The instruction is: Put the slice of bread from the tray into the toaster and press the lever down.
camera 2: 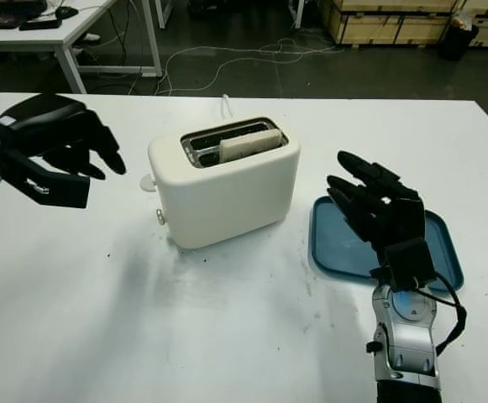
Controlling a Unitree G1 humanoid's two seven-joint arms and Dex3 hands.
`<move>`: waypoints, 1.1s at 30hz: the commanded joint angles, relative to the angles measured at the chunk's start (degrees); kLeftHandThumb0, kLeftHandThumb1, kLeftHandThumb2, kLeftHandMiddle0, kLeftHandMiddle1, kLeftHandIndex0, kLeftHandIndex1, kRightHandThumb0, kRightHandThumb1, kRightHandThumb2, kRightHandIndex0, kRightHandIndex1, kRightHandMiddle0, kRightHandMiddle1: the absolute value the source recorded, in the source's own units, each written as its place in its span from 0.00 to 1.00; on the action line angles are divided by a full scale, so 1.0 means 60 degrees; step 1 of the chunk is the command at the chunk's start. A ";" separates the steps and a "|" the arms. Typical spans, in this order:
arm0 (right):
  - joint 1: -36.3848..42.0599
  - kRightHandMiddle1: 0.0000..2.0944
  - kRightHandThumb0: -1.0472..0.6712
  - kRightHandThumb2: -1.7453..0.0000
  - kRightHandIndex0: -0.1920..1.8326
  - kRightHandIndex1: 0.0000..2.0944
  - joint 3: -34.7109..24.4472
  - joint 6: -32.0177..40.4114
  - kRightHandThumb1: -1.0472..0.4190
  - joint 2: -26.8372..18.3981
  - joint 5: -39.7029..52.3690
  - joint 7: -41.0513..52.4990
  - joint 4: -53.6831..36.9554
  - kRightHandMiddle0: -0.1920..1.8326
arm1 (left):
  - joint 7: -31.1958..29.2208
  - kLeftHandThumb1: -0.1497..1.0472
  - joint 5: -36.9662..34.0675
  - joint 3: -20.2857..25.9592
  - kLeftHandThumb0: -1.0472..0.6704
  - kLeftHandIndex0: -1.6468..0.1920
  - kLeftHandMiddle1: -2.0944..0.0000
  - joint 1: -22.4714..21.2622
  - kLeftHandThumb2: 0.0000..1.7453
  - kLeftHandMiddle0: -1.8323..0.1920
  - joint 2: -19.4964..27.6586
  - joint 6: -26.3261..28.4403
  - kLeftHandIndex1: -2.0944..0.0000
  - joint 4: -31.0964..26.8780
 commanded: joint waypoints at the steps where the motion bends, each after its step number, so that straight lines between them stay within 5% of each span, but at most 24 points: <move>1: 0.0043 0.00 0.35 1.00 0.58 0.00 -0.0051 -0.0015 0.14 0.0050 0.0106 0.0001 0.0030 0.51 | -0.0128 0.74 -0.0091 -0.0154 0.45 0.19 0.74 -0.0266 0.00 0.34 0.0008 -0.0268 1.00 0.0238; 19: 0.0046 0.00 0.34 1.00 0.58 0.00 -0.0069 -0.0128 0.14 0.0039 0.0063 0.0006 0.0120 0.52 | 0.0011 0.86 -0.0435 -0.0381 0.35 0.19 0.59 -0.0672 0.00 0.40 -0.0454 -0.1625 1.00 0.1197; 33: 0.0121 0.00 0.33 1.00 0.57 0.00 0.0010 -0.0034 0.14 0.0052 -0.0068 -0.0061 0.0060 0.51 | 0.1102 0.81 -0.0047 -0.0413 0.39 0.16 0.53 -0.1411 0.00 0.39 -0.0533 -0.2701 0.98 0.2252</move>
